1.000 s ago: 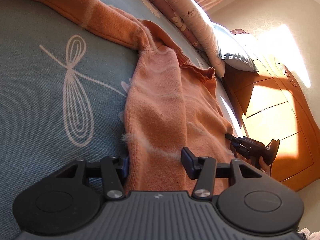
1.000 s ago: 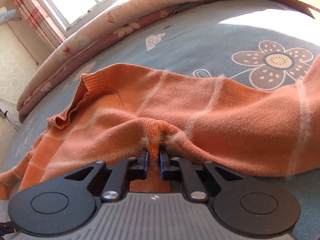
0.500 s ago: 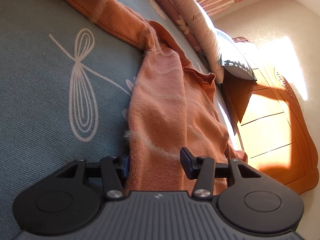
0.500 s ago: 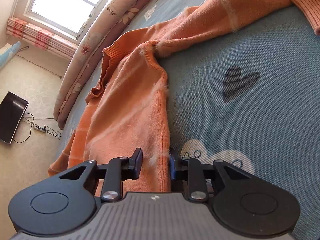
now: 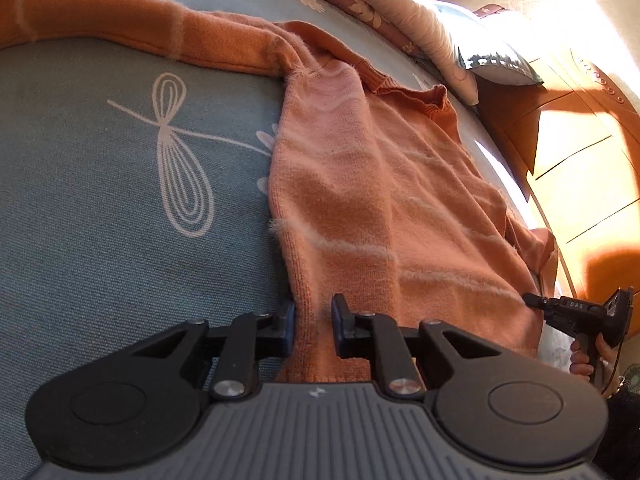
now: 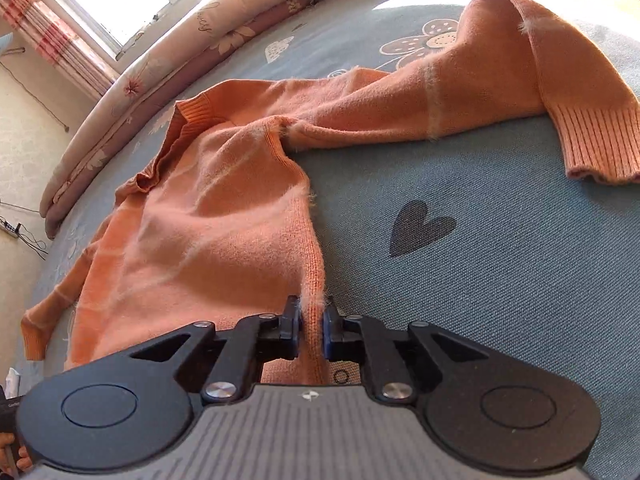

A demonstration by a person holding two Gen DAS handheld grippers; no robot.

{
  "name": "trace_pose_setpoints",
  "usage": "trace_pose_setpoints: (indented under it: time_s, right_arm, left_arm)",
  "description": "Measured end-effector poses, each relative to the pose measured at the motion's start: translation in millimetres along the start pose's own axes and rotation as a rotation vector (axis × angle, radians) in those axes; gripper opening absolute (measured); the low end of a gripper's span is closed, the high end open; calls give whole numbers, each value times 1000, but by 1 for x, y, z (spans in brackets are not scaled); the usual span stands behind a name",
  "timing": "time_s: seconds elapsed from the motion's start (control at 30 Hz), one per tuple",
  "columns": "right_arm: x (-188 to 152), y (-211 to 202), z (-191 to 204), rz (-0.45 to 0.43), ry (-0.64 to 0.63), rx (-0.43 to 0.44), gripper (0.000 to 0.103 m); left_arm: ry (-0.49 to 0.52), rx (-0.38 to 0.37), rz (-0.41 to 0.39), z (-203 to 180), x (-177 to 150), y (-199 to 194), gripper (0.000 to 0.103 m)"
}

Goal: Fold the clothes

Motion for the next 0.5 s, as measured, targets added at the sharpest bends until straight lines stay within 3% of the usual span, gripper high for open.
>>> trace_pose_setpoints:
  time_s: [0.13,0.23,0.3,0.4,0.5]
  right_arm:
    - [-8,-18,19,-48,-41,-15,31]
    - [-16,-30,44,-63,-112,13,32]
    - [-21,-38,60,-74,-159,32,32]
    - [-29,-45,88,-82,-227,61,36]
    - [-36,-45,107,-81,-275,90,37]
  left_arm:
    - [222,80,-65,-33,-14,-21,26]
    - [408,126,-108,-55,-29,-33,35]
    - [464,160,-134,-63,-37,-40,36]
    - [394,128,-134,-58,-33,-45,39]
    - [205,77,-139,-37,-15,-44,42]
Point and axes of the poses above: each gripper's, at about its wrist camera, not at the fingertips, and y roughly the way its jaws point, z to its left, x to its top, the point moved 2 cm from there along y, roughly the way its jaws point, and after that the axes turned 11 degrees about -y, right-handed, at the moved point
